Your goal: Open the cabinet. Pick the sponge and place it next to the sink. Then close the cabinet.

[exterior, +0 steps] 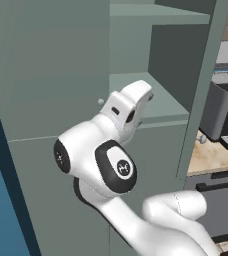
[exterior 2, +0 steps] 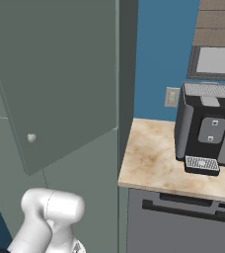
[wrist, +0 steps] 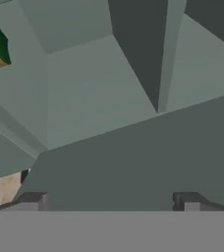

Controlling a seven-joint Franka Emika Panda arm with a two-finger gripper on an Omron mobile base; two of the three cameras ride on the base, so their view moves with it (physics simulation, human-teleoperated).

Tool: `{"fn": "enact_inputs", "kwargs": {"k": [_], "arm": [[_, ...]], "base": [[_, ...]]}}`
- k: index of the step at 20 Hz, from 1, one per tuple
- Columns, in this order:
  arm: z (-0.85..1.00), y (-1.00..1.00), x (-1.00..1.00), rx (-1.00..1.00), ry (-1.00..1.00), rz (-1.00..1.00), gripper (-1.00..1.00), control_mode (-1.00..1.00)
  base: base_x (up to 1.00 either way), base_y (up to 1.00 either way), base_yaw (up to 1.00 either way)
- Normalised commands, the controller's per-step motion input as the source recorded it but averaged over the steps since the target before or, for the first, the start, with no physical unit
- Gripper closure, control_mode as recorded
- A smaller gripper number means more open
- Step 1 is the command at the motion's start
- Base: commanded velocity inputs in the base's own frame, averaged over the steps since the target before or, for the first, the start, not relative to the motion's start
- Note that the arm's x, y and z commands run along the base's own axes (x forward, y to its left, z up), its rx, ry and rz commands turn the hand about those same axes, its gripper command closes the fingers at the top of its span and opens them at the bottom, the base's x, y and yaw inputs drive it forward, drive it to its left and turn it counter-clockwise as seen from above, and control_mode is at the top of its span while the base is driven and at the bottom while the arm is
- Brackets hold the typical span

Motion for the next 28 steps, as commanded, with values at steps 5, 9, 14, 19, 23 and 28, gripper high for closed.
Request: {"fn": "enact_inputs", "kwargs": {"k": [5, 9, 14, 19, 23, 28], "arm": [[0.00, -0.22, 0.03, -0.11, 0.07, -0.03, -1.00, -1.00], [0.00, -0.37, 0.00, -0.03, 0.16, -0.13, -1.00, -1.00], [0.00, -0.37, 0.00, -0.01, 0.17, -0.17, -1.00, -1.00], [0.00, -0.27, 0.00, -0.02, 0.08, -0.12, -1.00, -1.00], [0.00, -0.36, 0.00, 0.00, 0.02, -0.08, -1.00, -1.00], [0.00, -0.70, 0.00, 0.00, 0.00, -0.08, -1.00, -1.00]], "base": [[0.00, 0.00, 0.00], [0.00, 0.00, 0.00], [0.00, 0.00, 0.00], [0.00, 0.00, 0.00], [0.00, 0.00, 0.00], [0.00, 0.00, 0.00]]}}
